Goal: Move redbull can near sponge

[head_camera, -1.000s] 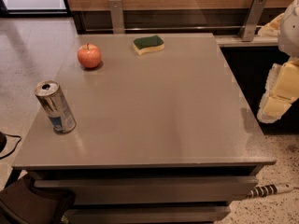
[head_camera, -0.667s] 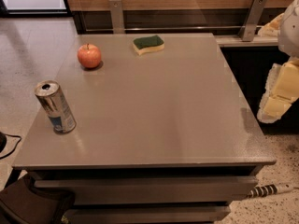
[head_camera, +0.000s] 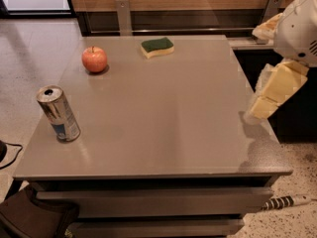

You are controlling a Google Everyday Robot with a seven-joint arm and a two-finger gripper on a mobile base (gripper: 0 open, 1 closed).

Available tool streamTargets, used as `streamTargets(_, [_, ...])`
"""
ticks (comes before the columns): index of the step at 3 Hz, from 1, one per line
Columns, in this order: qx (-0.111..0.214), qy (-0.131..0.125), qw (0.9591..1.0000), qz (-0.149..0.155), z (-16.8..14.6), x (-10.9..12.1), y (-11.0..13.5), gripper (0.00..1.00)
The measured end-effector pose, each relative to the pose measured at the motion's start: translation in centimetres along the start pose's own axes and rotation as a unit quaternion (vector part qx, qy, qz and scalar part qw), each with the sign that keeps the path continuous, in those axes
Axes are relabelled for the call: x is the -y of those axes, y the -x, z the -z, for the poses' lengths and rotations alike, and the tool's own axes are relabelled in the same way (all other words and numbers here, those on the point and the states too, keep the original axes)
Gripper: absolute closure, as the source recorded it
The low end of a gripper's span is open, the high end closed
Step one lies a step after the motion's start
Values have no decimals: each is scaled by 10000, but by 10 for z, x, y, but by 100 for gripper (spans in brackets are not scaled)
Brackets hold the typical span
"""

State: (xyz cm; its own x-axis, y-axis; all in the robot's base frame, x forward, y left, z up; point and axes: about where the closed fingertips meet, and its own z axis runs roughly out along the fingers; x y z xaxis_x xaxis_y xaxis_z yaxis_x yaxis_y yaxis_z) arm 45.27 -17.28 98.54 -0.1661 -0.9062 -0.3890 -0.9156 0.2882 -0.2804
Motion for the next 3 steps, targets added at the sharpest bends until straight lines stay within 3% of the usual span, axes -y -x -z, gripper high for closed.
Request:
streamTargets(1, [924, 48, 9955, -183, -32, -18, 35, 0])
streamTargets(2, [1610, 87, 9860, -434, -64, -41, 51, 0])
streamTargets(3, [2328, -33, 9700, -692, -92, -43, 71, 0])
